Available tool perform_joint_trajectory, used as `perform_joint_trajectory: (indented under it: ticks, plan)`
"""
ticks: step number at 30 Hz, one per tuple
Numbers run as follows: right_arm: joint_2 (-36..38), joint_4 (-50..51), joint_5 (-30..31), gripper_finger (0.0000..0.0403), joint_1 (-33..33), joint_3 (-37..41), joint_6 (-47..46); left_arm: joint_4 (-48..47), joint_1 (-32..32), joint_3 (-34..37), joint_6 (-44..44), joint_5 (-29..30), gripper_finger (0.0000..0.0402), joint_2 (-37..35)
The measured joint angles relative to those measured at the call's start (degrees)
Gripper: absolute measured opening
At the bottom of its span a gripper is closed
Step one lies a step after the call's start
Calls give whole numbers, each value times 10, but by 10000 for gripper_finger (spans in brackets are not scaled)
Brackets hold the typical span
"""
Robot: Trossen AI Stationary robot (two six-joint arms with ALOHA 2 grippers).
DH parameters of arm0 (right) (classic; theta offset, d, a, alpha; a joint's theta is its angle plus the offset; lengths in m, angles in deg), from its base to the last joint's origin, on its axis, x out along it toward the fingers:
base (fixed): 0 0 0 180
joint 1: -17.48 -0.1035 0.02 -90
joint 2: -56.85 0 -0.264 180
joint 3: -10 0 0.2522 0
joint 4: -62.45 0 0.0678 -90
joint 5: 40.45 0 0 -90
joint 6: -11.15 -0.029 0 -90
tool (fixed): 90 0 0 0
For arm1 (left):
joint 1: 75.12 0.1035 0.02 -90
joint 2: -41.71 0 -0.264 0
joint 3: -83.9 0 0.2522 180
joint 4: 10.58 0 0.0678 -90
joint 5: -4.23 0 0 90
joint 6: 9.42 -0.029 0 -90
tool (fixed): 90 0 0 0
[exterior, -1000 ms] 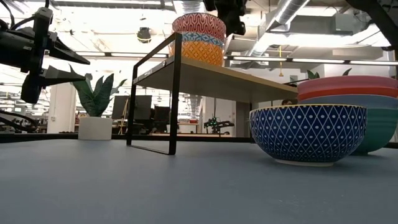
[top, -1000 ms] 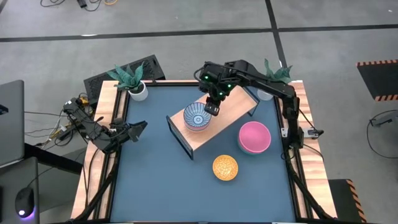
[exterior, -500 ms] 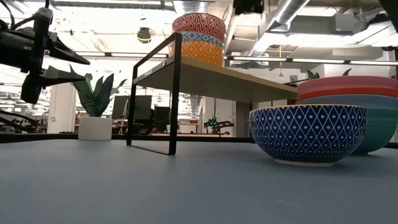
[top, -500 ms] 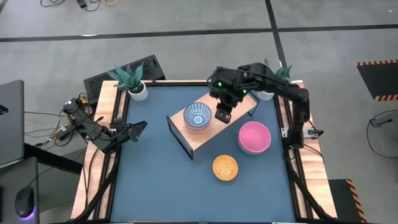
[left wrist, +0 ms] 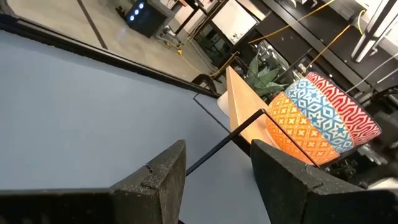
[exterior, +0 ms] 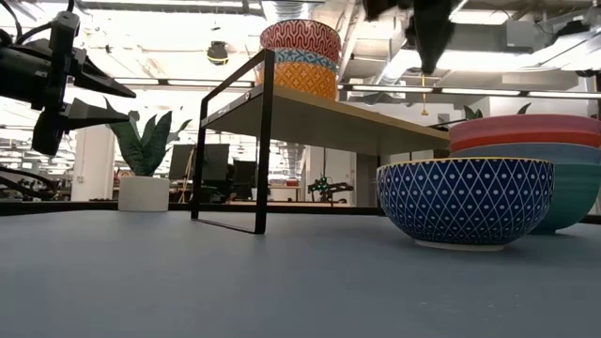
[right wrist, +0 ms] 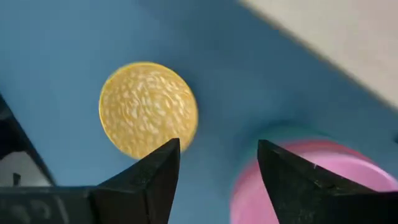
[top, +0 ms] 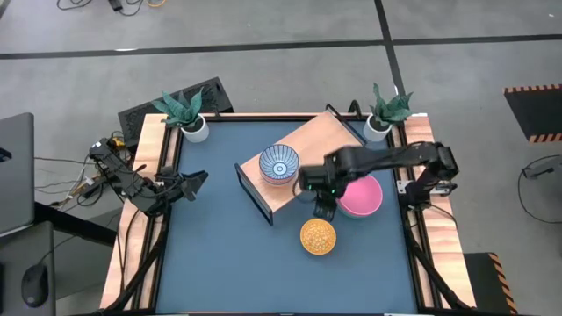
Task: Place and stack bowls onto a shelf
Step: Stack the yellow patterned bowl on top of the dark blue patterned bowl on the shelf
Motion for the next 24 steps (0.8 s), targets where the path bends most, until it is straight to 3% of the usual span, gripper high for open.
perform_joint_trajectory:
  ticks: [11,24]
  plan:
    - [-4,-232,20,229,-61,182,-39,8,0,0,-4,-41,165,0]
    - [-4,-320,43,227,-79,298,-63,9,0,0,-8,-50,165,0]
